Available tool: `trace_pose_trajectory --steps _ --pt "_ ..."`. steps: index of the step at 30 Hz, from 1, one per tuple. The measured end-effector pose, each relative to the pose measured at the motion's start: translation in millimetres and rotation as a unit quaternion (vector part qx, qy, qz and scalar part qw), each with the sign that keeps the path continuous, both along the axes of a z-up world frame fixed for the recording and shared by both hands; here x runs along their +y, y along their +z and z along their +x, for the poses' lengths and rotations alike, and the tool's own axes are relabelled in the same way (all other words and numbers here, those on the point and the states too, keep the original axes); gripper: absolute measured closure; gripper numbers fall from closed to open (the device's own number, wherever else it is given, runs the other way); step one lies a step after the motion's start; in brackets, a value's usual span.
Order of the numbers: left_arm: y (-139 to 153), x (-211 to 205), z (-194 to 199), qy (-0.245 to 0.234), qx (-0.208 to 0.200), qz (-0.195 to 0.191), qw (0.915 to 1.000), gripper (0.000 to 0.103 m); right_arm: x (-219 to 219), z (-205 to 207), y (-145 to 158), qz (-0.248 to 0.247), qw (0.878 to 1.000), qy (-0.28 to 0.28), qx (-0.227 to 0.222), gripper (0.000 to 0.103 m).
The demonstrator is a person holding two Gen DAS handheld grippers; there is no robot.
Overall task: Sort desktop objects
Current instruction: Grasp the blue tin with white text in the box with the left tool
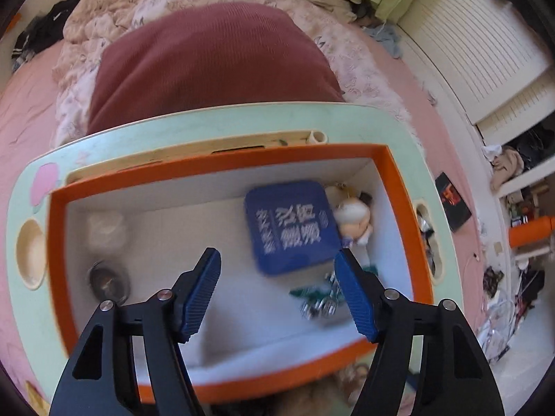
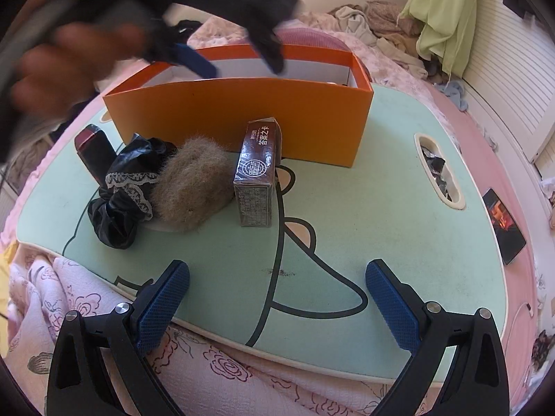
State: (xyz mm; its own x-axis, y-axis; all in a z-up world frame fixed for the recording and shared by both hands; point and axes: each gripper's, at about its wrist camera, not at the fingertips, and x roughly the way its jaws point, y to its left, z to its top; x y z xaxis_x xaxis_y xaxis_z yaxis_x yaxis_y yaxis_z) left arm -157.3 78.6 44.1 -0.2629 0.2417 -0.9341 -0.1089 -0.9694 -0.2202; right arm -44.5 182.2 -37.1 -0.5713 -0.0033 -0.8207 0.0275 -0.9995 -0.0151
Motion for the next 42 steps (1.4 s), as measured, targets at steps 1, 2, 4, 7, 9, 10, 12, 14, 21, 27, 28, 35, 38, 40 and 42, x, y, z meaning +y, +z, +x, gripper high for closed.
trace_pose_trajectory --steps 1,2,4,7,9,10,12,14,21,27,28,35,38,40,42 --pt "-4 5 -5 0.002 -0.007 0.001 1.0 0.034 -1 -1 1 0.0 1.0 0.0 0.0 0.001" --pt "-5 8 -8 0.002 -0.013 0.001 0.9999 0.034 0 -2 1 -0.001 1.0 0.001 0.001 0.001" --pt "-13 17 -12 0.0 -0.025 -0.016 0.9996 0.034 -1 -3 2 -0.001 1.0 0.001 0.002 0.001" --pt "-22 22 -18 0.006 -0.026 -0.035 0.9991 0.031 -1 -2 1 -0.002 1.0 0.001 0.002 0.001" --pt "-24 17 -21 0.023 -0.028 -0.015 0.9992 0.031 0 -3 1 -0.002 1.0 0.001 0.003 0.001" --pt "-25 15 -21 0.026 -0.026 -0.009 0.9993 0.03 0 -3 1 -0.003 1.0 0.001 0.003 0.001" --pt "-26 12 -22 0.028 -0.023 -0.009 0.9993 0.027 0 -3 1 -0.003 1.0 0.001 0.003 0.001" --pt "-26 7 -19 0.028 -0.026 -0.01 0.9992 0.027 0 -3 0 -0.003 1.0 0.002 0.003 0.001" --pt "-13 -26 -11 0.016 -0.028 -0.061 0.9976 0.028 -1 -3 0 -0.003 1.0 0.002 0.004 0.001" --pt "-19 -22 -22 0.017 -0.036 -0.074 0.9964 0.028 -4 -2 -1 -0.003 1.0 0.002 0.005 0.001" --pt "-28 -13 -31 0.015 -0.046 -0.081 0.9955 0.028 -3 -2 -1 -0.002 1.0 0.002 0.005 0.001" --pt "-29 0 -25 -0.021 -0.016 -0.126 0.9917 0.036 -3 -2 -1 -0.002 1.0 0.002 0.004 0.001" --pt "-17 -8 -17 -0.02 0.018 -0.099 0.9947 0.036 -2 -1 -1 -0.002 1.0 0.003 0.004 0.001" --pt "5 -18 -3 -0.021 0.051 -0.058 0.9968 0.036 -2 -1 -1 -0.002 1.0 0.003 0.004 0.001" --pt "34 -26 15 -0.025 0.085 -0.014 0.996 0.036 -3 -1 0 -0.002 1.0 0.003 0.004 0.001"
